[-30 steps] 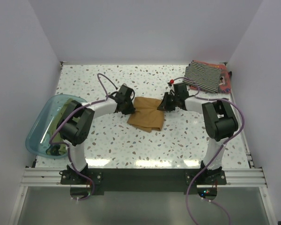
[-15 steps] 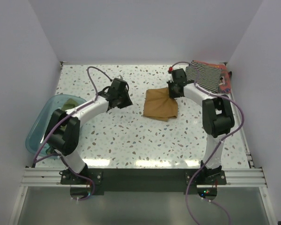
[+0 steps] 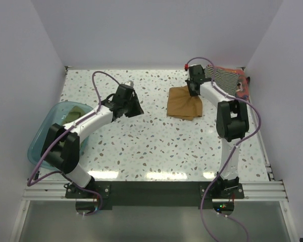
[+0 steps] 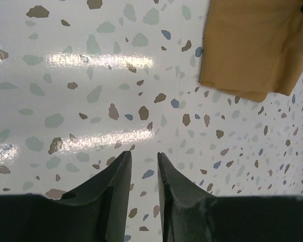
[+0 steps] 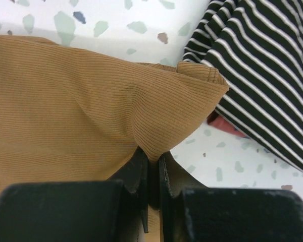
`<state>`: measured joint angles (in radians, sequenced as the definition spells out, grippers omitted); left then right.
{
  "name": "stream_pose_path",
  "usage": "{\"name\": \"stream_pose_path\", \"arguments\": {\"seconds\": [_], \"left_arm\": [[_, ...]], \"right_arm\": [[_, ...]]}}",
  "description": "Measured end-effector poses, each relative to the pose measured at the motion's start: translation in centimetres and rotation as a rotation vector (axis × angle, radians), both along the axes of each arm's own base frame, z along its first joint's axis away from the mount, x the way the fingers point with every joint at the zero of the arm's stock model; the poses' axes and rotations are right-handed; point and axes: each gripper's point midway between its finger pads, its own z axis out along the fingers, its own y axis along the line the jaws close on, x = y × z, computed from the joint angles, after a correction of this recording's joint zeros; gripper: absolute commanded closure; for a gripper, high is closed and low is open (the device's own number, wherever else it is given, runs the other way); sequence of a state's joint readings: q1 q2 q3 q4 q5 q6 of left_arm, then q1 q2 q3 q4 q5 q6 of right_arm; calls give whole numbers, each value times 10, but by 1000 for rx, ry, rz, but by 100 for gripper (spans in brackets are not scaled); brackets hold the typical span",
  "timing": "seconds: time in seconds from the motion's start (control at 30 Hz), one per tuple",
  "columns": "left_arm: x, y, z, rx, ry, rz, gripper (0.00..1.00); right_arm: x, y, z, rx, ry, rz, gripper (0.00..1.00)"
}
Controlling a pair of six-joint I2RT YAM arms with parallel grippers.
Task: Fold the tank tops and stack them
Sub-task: Neatly place the folded tank top to the corner
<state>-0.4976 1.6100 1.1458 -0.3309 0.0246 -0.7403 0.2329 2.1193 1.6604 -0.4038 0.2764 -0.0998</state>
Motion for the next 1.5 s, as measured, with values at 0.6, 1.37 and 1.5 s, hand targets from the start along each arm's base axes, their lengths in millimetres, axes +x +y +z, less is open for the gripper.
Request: {"name": "stream_pose_path", "arguments": {"seconds": [0.6,1.37,1.5], "left_arm": [[-2,-5,1,-9,0,-48,69],[-2,-7,-15,2,39,-81,69],[-3,-7,-18,2,48,-82,69]], "right_arm": [[43,-21,62,-98,-142,27,100],[85,-80,108,-163,-243,-43,100],[86,-100,112,-160,-250,-82,100]]}}
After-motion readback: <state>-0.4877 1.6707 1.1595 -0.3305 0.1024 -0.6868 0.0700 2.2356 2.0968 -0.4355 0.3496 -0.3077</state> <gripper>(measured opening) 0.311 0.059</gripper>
